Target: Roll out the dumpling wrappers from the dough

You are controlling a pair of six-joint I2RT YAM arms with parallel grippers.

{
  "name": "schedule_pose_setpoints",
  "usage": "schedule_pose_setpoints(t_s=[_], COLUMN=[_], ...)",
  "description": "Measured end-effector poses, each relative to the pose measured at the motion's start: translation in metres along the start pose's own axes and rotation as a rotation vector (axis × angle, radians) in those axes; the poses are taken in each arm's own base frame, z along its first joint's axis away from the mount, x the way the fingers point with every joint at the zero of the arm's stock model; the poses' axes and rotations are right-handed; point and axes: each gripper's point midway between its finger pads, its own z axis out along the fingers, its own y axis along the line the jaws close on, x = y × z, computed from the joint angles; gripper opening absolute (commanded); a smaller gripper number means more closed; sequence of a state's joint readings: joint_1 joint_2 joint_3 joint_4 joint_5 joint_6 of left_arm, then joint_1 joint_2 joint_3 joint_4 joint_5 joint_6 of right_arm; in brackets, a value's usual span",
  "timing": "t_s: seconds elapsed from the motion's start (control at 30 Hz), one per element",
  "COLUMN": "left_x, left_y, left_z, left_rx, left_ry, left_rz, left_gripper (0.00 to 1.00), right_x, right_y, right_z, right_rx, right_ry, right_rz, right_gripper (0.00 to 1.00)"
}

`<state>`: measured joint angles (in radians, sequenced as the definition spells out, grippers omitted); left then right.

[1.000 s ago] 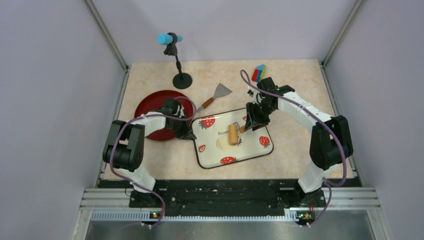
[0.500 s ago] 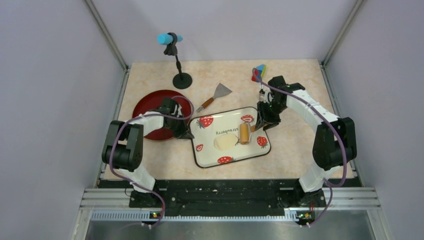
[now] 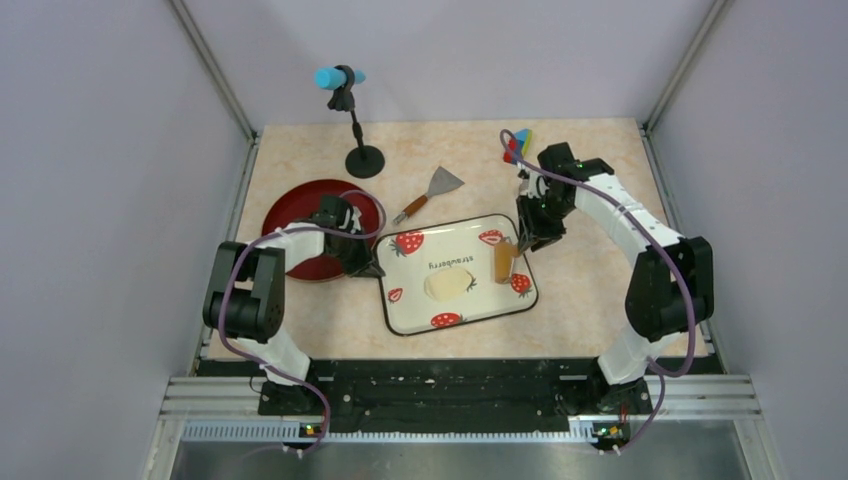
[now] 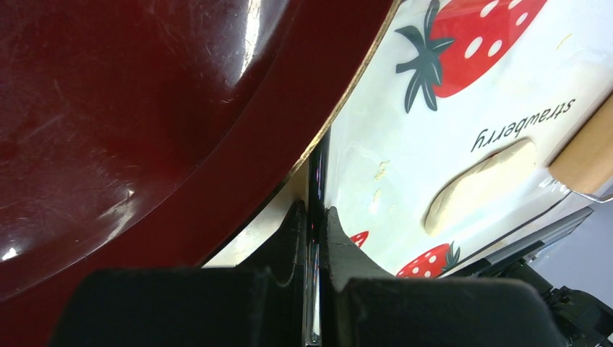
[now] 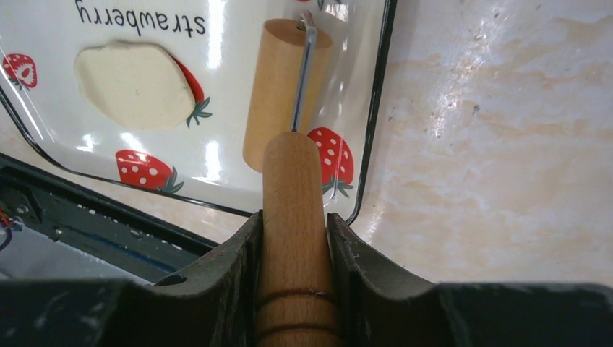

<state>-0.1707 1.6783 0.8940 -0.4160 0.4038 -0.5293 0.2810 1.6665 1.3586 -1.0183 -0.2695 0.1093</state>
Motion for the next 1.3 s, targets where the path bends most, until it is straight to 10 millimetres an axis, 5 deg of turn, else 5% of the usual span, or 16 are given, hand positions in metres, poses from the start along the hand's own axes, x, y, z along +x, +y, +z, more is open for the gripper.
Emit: schedule_pose_setpoints(t_s=[0.17,0.37,0.67,1.3], left_x=[-0.002,-0.002,-0.003,-0.002], left_y=[0.004,0.005,0.004,0.001], left_z=[-0.002,-0.003,-0.003,-0.001], left_rx=[-0.006,-0.008,-0.02,-0.047], left_ry=[-0.001,-0.001,0.021,0.066], left_rz=[0.01,0.017,0.01,0.01], left_gripper=[0.0,0.0,0.0,0.0], right_x=[-0.016,-0.038,-0.024,-0.001], right_y=[0.01,0.063,0.133,0.156], right_z=[-0.008,-0.016,0.023,0.049], right_rx=[0.004,-0.076,-0.219,-0.313], right_ry=[-0.053,-0.109,-0.015,0.073], right_rz=[-0.077,-0.222,-0.384,-0.46], right_gripper=[0.0,0.0,0.0,0.0])
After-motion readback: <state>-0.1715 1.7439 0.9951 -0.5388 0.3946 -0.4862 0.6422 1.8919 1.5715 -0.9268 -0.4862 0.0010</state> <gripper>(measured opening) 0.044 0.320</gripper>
